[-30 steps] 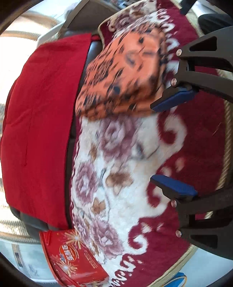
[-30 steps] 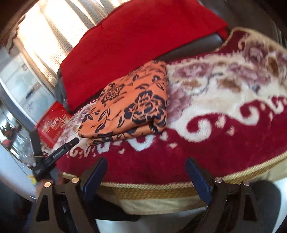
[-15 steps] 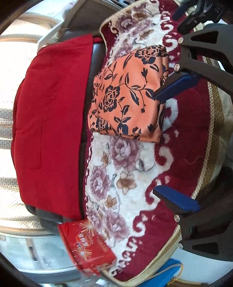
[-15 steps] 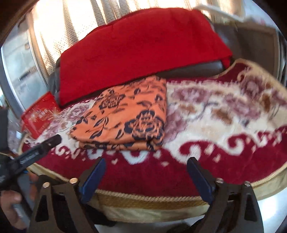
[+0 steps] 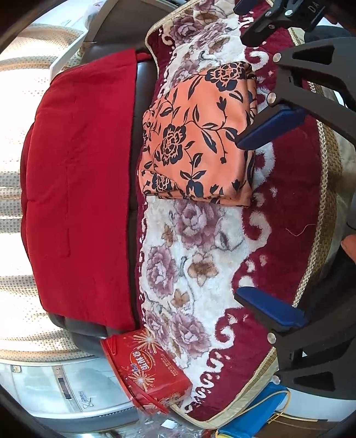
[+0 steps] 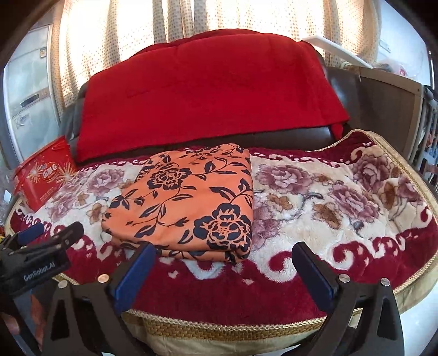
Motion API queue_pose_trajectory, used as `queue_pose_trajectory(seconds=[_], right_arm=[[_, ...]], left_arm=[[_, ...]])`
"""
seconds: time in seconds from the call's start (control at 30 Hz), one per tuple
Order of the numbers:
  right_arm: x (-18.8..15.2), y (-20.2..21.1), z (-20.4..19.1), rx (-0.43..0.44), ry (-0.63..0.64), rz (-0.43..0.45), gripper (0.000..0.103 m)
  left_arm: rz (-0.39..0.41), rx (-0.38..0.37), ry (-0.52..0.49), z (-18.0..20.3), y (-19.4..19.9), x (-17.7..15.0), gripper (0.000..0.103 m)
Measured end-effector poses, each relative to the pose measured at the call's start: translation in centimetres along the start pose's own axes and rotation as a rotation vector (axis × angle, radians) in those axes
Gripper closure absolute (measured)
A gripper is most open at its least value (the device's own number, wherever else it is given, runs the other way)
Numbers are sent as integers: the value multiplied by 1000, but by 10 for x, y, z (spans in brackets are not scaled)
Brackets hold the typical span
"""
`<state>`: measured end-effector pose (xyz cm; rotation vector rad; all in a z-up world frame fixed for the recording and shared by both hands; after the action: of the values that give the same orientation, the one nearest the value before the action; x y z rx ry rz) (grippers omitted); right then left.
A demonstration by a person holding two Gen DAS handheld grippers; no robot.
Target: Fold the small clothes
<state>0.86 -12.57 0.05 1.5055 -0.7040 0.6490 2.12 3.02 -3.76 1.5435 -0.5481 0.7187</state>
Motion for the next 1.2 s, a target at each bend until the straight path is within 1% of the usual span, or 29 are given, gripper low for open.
queue_pose_trajectory(seconds=[0.07,0.17,0.3,0.47,0.57,0.97,1.03,1.1,1.2], right_arm=[[1,-1,-1,-7,0,-4,2],[1,-3,-4,10,1,-11,2],[0,-3,-5,7,3,-13,2],[5,-2,-2,-14,8,4,2],[9,-3,-1,-23,11,10,2],[9,-6,-6,-21,23,3,2],[8,-7,-4,-6,9,-8,2],[7,-12,2,24,-22,-29,2],[5,-18,17,55,-98,-60,2]], left_arm=[[-2,-9,3,-1,-1,0,3],[-2,-19,7,-2,-1,2,3],[-11,-27,13,0,-2,4,3],[5,-38,20,3,3,8,3],[0,-50,28,2,4,9,3],[-5,-58,23,2,4,11,3],[-18,-65,38,-2,-1,9,3],[-50,-77,74,-10,-11,5,3],[-67,-56,132,-23,-21,-1,3]])
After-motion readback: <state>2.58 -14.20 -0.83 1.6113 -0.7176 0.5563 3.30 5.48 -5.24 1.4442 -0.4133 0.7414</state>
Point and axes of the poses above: each gripper's, at about its wrist camera, not at the fingertips, and y roughly against the way its jaws point, z to its right, x to its top, the point moved 4 cm from there along -y, roughly the way its jaws point, and after that the axes turned 2 degrees about -x, right-handed, at the moved point
